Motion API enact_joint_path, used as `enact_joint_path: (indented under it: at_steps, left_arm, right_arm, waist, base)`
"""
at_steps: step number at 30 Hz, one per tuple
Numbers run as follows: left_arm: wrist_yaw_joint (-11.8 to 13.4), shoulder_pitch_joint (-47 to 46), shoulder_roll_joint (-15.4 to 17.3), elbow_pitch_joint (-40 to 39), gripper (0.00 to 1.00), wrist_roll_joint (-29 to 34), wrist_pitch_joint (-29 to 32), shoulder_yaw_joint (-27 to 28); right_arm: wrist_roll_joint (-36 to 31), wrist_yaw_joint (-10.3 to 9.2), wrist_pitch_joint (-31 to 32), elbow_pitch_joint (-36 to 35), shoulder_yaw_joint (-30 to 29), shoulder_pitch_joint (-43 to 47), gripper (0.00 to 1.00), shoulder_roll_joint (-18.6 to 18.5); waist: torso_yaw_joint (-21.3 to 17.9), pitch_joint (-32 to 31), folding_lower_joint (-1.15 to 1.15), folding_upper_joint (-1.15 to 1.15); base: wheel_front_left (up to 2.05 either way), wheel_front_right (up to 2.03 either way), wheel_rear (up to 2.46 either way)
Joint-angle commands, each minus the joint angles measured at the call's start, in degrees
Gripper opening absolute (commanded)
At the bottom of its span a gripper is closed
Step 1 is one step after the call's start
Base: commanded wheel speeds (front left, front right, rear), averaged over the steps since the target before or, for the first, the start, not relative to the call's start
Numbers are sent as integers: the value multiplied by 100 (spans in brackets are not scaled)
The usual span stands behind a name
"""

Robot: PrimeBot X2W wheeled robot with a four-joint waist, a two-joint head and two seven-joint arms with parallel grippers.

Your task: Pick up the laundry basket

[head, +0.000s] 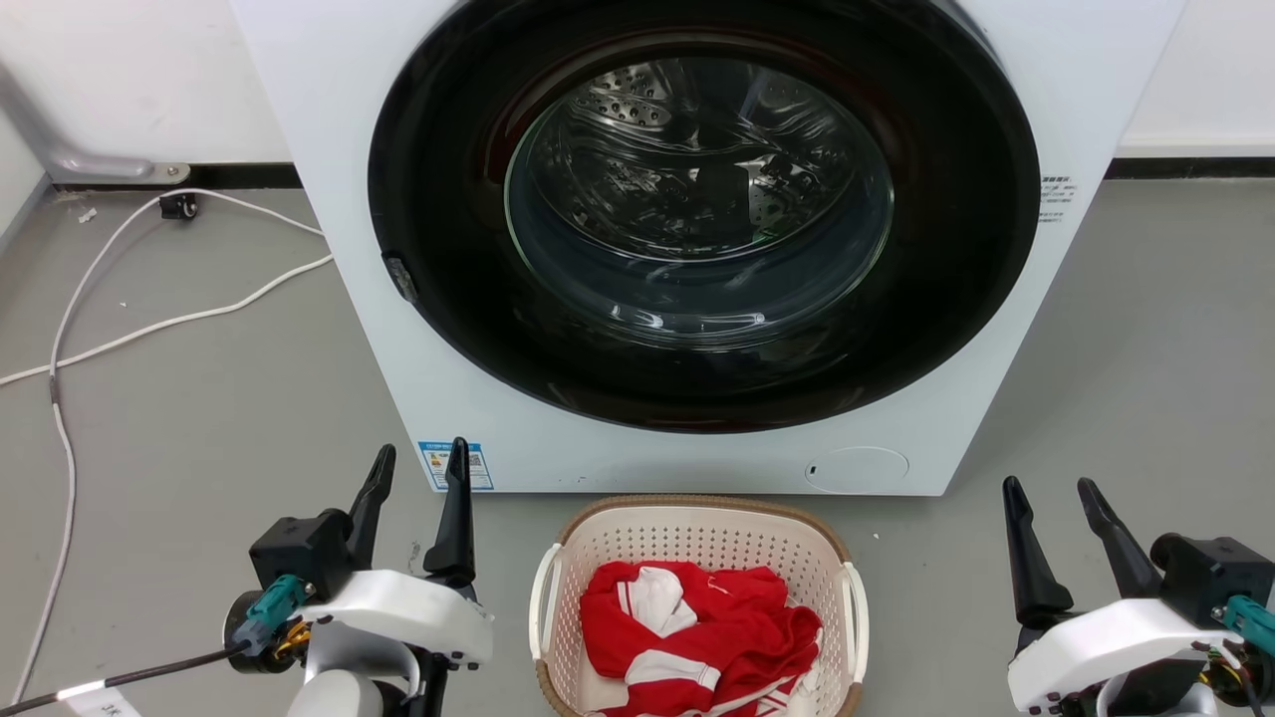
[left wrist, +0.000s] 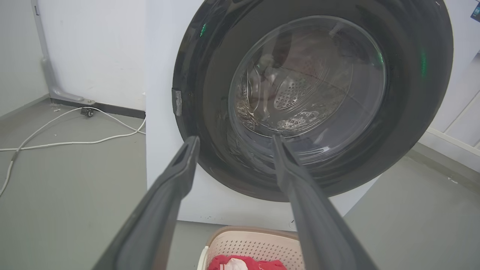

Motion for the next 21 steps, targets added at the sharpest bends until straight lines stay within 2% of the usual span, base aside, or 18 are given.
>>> enact_joint_path:
  at_steps: [1, 21]
  left_arm:
    - [35, -72, 30, -9, 100, 137, -62, -13]
    - [158, 43, 4, 112, 100, 1024, -309, -76]
  right_arm:
    - [-147, -2, -47, -54, -5, 25, 100, 10]
    - [-1055, -2, -202, -38, -10, 103, 100, 17]
  waist:
    - [1, -5, 0, 0]
    - [29, -32, 0, 0]
  base:
    - [0, 0, 0]
    - [0, 0, 0]
